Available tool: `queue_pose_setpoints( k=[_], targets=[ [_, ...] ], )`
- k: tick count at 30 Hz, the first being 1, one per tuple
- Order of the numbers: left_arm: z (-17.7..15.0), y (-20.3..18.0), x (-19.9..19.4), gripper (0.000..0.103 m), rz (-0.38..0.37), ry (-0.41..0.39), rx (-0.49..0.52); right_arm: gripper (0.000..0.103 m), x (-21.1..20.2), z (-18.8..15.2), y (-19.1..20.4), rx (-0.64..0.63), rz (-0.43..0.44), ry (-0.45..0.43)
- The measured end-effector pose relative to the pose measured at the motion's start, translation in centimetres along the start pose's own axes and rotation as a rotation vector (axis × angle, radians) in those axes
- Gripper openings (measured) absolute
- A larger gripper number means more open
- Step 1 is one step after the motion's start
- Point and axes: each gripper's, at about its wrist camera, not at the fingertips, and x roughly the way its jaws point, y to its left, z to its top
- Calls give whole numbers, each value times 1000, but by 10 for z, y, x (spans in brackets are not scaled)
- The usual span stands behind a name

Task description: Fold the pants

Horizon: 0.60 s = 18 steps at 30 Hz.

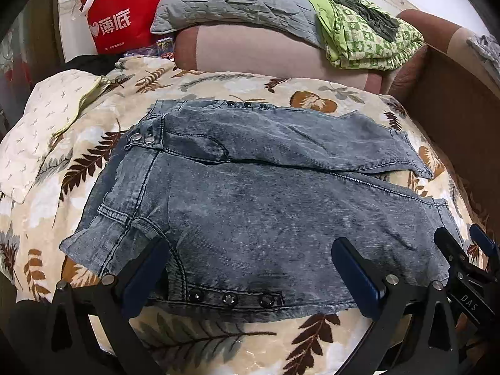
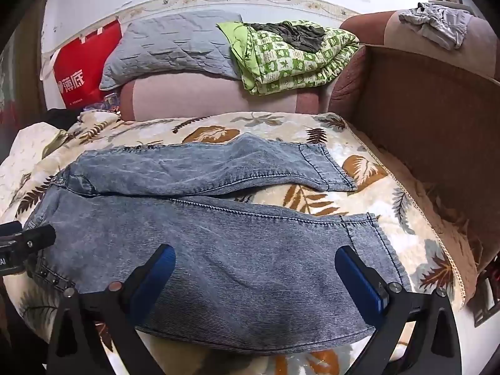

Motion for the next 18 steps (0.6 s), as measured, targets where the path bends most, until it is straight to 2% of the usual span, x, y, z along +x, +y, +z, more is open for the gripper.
queue_pose_setpoints(
  k=[18],
  targets=[
    [-3,0,-4,103,3,-2,-9,103,-3,0,-3,4,7,-10]
  ],
)
